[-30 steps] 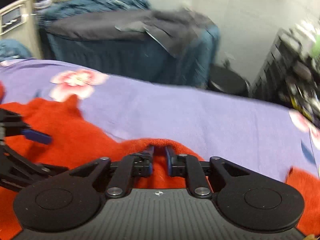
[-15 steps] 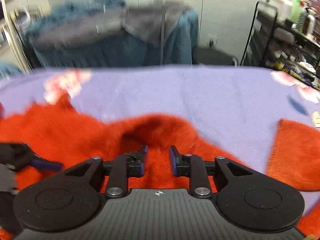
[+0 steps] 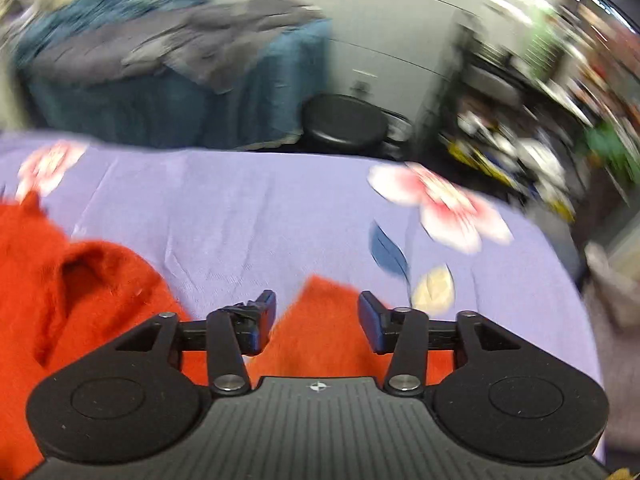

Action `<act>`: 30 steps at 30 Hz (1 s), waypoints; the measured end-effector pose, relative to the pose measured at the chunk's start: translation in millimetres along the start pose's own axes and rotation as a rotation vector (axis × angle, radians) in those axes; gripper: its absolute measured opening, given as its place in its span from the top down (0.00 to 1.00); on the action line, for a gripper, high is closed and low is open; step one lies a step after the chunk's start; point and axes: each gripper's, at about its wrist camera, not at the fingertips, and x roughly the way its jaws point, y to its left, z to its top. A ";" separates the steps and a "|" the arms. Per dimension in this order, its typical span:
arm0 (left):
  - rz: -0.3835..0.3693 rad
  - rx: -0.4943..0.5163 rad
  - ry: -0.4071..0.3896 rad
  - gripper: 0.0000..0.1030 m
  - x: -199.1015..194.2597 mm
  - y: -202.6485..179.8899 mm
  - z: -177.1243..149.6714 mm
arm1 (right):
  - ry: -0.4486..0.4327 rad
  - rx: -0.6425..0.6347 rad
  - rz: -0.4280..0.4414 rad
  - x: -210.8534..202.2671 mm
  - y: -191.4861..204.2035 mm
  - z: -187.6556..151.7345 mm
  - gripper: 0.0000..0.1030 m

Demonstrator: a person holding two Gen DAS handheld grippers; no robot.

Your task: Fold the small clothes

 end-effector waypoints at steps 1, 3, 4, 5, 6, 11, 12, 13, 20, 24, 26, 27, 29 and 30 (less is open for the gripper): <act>0.005 -0.006 0.001 0.16 -6.7 -0.3 -2.2 | 0.032 -0.075 -0.006 9.0 4.0 5.1 0.01; 0.019 0.000 -0.001 0.16 -12.9 -2.5 -4.7 | 0.089 -0.231 -0.029 34.0 12.8 14.9 0.01; 0.031 0.007 -0.001 0.16 -16.9 -2.6 -7.3 | 0.127 -0.285 -0.038 46.4 14.8 16.7 0.02; 0.045 0.013 0.000 0.16 -20.4 -3.3 -9.3 | 0.167 -0.312 -0.036 57.7 13.0 17.1 0.04; 0.059 0.015 0.003 0.16 -22.9 -3.7 -10.9 | 0.215 -0.318 -0.023 66.9 10.3 15.4 0.14; 0.077 -0.034 -0.001 0.16 -36.5 -3.7 -16.0 | 0.241 -0.145 0.155 49.5 -8.5 8.6 0.92; 0.078 -0.040 -0.005 0.16 -38.3 -4.1 -17.1 | 0.185 -0.094 0.161 32.1 -15.3 7.4 0.93; 0.079 -0.042 -0.006 0.16 -38.9 -4.8 -18.0 | 0.119 -0.042 0.149 11.2 -25.0 5.6 0.93; 0.038 -0.004 -0.003 0.16 -35.3 -21.3 -15.5 | -0.353 0.350 0.070 -195.9 -119.2 -25.3 0.93; -0.017 0.008 -0.005 0.16 -27.8 -37.4 -7.0 | -0.481 0.431 -0.066 -292.9 -155.6 -57.8 0.93; -0.038 0.035 -0.003 0.16 -22.3 -48.4 -1.6 | -0.488 0.513 -0.060 -314.4 -169.5 -77.5 0.92; -0.046 0.050 -0.004 0.16 -19.6 -54.0 1.1 | -0.476 0.532 -0.077 -318.3 -171.5 -86.8 0.92; -0.069 0.071 -0.004 0.16 -15.1 -64.1 6.6 | -0.442 0.530 -0.099 -303.8 -169.3 -98.4 0.92; -0.081 0.079 -0.003 0.16 -13.8 -67.9 9.4 | -0.431 0.546 -0.092 -294.1 -167.8 -105.2 0.92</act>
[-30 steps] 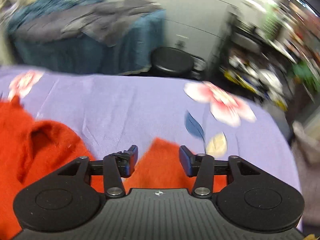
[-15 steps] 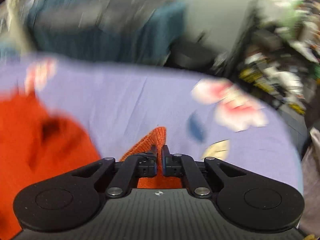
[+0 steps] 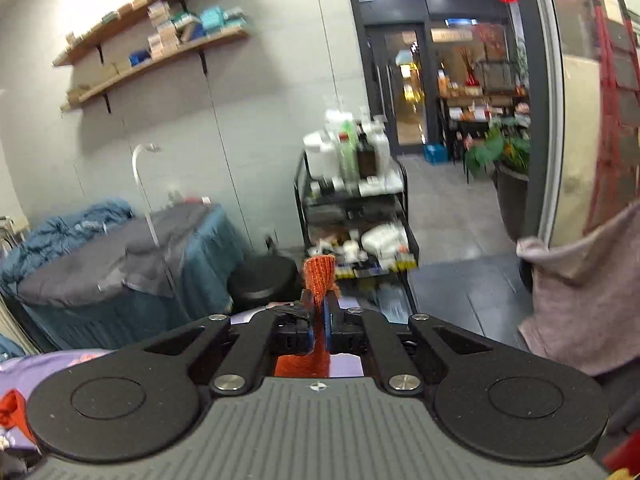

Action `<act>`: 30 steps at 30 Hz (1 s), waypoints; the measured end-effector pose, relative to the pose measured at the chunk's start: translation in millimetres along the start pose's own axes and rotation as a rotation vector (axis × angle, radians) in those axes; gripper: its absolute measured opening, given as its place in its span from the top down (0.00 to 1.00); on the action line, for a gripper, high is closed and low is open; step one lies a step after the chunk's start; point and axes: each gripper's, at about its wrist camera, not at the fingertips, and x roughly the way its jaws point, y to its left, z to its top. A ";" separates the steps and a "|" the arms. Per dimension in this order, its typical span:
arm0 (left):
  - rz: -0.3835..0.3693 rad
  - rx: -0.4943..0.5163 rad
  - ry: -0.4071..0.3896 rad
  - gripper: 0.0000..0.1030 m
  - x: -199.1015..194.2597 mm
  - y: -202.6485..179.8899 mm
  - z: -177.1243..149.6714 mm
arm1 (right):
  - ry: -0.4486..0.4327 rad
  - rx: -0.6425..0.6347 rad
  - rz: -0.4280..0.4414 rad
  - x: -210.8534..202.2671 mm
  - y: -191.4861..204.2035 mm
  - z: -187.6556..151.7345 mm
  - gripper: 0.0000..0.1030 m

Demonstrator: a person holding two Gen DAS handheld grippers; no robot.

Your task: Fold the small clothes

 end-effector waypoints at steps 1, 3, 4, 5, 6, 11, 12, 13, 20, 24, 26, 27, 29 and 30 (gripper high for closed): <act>-0.009 0.005 0.001 0.16 0.5 -2.8 2.7 | 0.009 0.032 0.009 6.7 -1.4 -10.5 0.92; -0.018 0.004 0.004 0.16 -0.8 -5.8 6.6 | 0.025 0.082 0.037 14.6 -0.6 -29.2 0.92; -0.016 0.002 0.004 0.16 -2.6 -6.1 7.4 | 0.027 0.086 0.055 16.7 0.6 -36.3 0.92; -0.014 0.001 0.001 0.16 -5.2 -6.3 7.2 | 0.031 0.088 0.073 16.1 3.1 -40.3 0.92; -0.008 0.002 -0.004 0.16 -8.3 -5.5 5.5 | 0.033 0.096 0.085 20.6 6.4 -44.7 0.92; 0.031 0.020 0.022 0.15 -20.7 5.1 -13.8 | 0.018 0.084 0.210 16.6 30.0 -29.1 0.92; 0.038 0.017 0.031 0.15 -23.2 8.3 -19.3 | 0.017 0.068 0.259 21.1 39.4 -24.1 0.92; 0.044 0.010 0.036 0.15 -26.4 12.1 -24.9 | 0.020 0.047 0.323 26.3 51.1 -19.2 0.92; 0.088 -0.098 0.041 0.15 -55.2 40.7 -60.4 | 0.147 -0.138 0.816 86.1 176.9 10.9 0.92; 0.140 -0.148 0.042 0.15 -71.3 55.4 -74.9 | 0.307 -0.259 1.075 130.2 271.1 0.0 0.92; 0.157 -0.179 0.037 0.15 -78.9 64.3 -82.5 | 0.404 -0.314 1.178 151.3 320.1 -17.0 0.92; 0.164 -0.199 0.035 0.15 -82.1 67.9 -86.6 | 0.447 -0.348 1.222 161.1 345.3 -25.5 0.92; 0.179 -0.236 0.036 0.15 -88.0 76.0 -95.3 | 0.537 -0.406 1.281 179.1 391.5 -47.4 0.92; 0.189 -0.252 0.041 0.15 -89.7 78.7 -99.0 | 0.577 -0.431 1.302 187.4 412.7 -59.2 0.92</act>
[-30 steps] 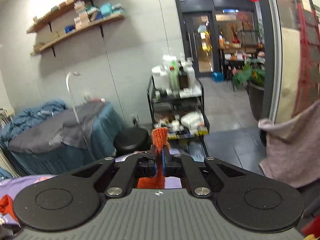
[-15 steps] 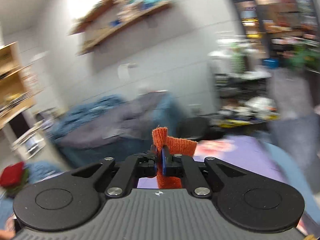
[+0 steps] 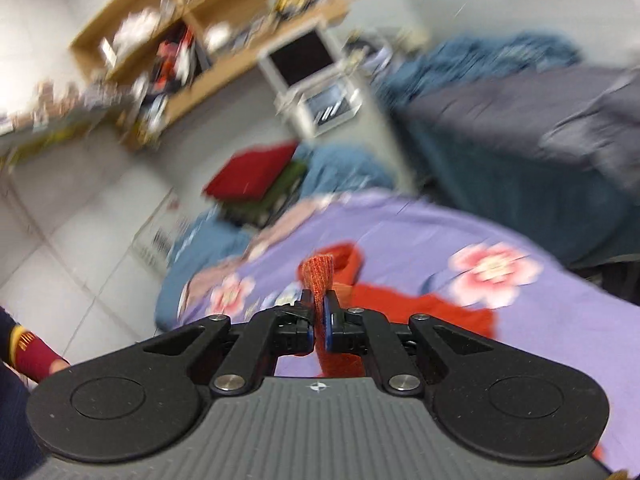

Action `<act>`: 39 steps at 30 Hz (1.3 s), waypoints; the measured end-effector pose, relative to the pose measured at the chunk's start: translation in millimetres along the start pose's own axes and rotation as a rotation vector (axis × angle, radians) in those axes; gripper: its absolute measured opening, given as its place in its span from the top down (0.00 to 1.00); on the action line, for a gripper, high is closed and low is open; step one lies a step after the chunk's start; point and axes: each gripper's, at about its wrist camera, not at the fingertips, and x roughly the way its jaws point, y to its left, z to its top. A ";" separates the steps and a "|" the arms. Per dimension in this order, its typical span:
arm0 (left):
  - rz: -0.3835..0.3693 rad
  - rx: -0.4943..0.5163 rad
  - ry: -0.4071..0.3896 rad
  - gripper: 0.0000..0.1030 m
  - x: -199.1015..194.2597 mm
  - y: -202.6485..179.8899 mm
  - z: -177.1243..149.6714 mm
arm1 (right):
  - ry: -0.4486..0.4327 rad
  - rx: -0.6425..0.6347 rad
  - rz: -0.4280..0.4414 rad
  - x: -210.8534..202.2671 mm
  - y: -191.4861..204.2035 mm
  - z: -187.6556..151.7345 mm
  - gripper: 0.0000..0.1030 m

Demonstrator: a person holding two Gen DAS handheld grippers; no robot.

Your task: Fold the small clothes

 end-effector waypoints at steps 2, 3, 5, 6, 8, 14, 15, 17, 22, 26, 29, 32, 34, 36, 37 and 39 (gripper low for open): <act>0.017 -0.031 0.006 0.15 -2.7 9.6 -6.5 | 0.086 -0.009 0.023 40.6 -4.2 2.6 0.92; 0.022 -0.046 0.009 0.15 -2.9 14.4 -9.2 | 0.127 -0.011 0.023 54.8 -6.1 2.3 0.92; 0.033 -0.077 0.015 0.15 -3.4 22.5 -13.7 | 0.199 -0.011 0.019 83.4 -14.5 -1.9 0.92; 0.037 -0.092 0.018 0.15 -3.3 26.2 -15.8 | 0.226 -0.001 0.013 93.8 -19.5 -4.1 0.92; 0.044 -0.120 0.023 0.15 -2.6 32.6 -18.7 | 0.281 0.011 -0.016 113.4 -27.3 -10.3 0.92; 0.059 -0.142 0.038 0.15 7.7 45.4 -17.0 | 0.323 0.033 -0.109 160.2 -47.0 -16.1 0.91; 0.062 -0.136 0.034 0.15 9.3 46.1 -15.1 | 0.314 0.025 -0.141 163.7 -47.6 -16.8 0.91; 0.066 -0.128 0.021 0.15 12.6 47.1 -10.0 | 0.304 0.004 -0.205 169.3 -49.4 -19.1 0.82; 0.083 -0.111 -0.016 0.15 21.2 49.0 6.6 | 0.189 0.009 -0.407 163.8 -50.8 -28.1 0.35; 0.104 -0.032 -0.092 0.16 27.3 45.1 22.8 | 0.077 0.131 -0.482 121.8 -51.8 -52.0 0.44; 0.140 0.062 -0.130 0.24 38.2 45.6 41.1 | 0.059 0.186 -0.569 89.3 -47.2 -83.7 0.51; 0.186 0.057 -0.121 0.43 58.0 64.1 58.7 | 0.041 0.211 -0.653 54.9 -35.9 -119.4 0.53; 0.184 0.022 -0.089 0.62 73.7 82.5 67.4 | 0.022 0.263 -0.665 33.6 -28.6 -141.2 0.53; 0.150 -0.017 -0.070 0.70 87.2 99.5 74.1 | -0.005 0.331 -0.665 18.9 -20.4 -162.3 0.52; 0.132 -0.033 -0.070 0.70 92.1 107.2 77.0 | -0.007 0.354 -0.660 15.6 -15.5 -171.7 0.52; 0.144 -0.040 -0.067 0.70 102.8 115.8 84.4 | -0.008 0.372 -0.667 14.0 -4.9 -187.1 0.52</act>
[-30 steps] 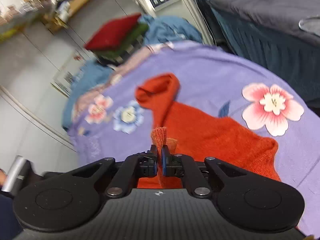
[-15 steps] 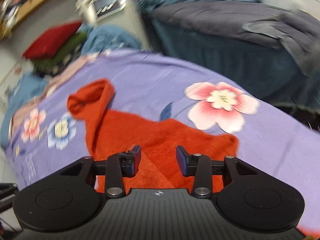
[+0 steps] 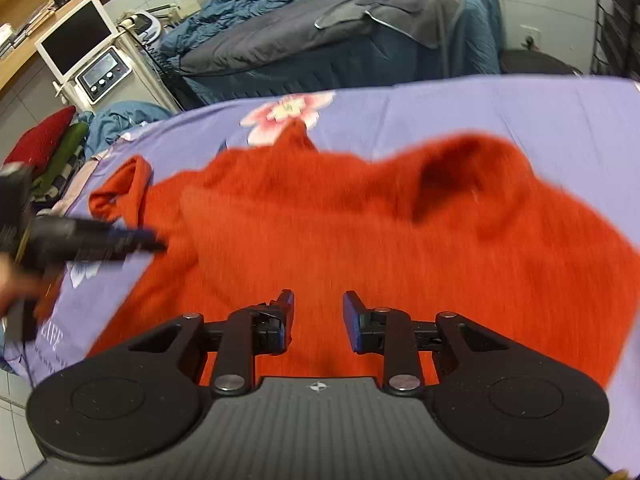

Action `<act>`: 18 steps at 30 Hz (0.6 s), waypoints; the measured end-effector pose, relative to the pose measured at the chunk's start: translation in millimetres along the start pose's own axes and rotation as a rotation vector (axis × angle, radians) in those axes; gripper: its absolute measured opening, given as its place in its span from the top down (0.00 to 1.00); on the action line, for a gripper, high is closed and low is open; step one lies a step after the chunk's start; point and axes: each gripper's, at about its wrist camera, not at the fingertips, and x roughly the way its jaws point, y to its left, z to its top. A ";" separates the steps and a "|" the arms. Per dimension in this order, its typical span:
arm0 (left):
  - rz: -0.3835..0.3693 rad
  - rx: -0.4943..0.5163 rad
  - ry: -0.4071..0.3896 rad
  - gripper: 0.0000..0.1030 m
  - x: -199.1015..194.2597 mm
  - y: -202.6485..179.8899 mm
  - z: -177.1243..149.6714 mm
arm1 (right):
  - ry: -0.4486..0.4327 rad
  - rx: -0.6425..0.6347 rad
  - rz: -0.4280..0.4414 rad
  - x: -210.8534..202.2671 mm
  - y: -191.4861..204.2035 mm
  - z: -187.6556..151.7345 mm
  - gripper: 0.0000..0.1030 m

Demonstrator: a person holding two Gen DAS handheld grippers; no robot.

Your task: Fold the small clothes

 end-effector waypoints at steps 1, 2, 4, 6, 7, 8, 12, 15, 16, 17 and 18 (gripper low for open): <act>0.014 0.004 -0.003 0.70 6.2 3.9 1.7 | 0.000 0.004 -0.002 -0.4 3.1 -6.1 0.52; 0.029 0.000 -0.004 0.70 12.6 7.1 5.2 | -0.003 0.014 -0.005 0.1 6.4 -11.1 0.52; 0.023 0.002 0.019 0.70 29.2 14.1 10.4 | -0.007 0.046 -0.008 4.0 11.7 -16.9 0.52; -0.004 0.044 0.031 0.70 42.9 12.0 16.5 | -0.003 0.086 -0.004 9.4 13.8 -18.8 0.52; -0.011 0.081 0.031 0.70 51.0 7.1 21.2 | -0.006 0.100 -0.002 10.6 14.0 -21.4 0.52; -0.013 0.120 0.023 0.70 55.6 1.2 24.3 | -0.008 0.111 0.001 11.8 14.4 -22.6 0.52; -0.019 0.164 -0.017 0.68 65.7 -18.2 37.0 | -0.009 0.160 0.003 13.2 13.6 -27.3 0.52; -0.031 0.130 -0.008 0.66 71.0 -18.3 38.4 | -0.016 0.202 -0.006 8.6 8.2 -34.7 0.52; -0.043 0.104 -0.016 0.66 70.7 -15.6 37.5 | -0.019 0.214 -0.011 7.8 6.5 -36.2 0.52; -0.064 0.072 -0.030 0.67 70.0 -12.0 36.4 | -0.020 0.227 -0.015 6.8 5.6 -37.8 0.52; -0.085 0.049 -0.042 0.80 70.8 -9.3 36.4 | -0.021 0.238 -0.020 6.1 3.9 -39.5 0.52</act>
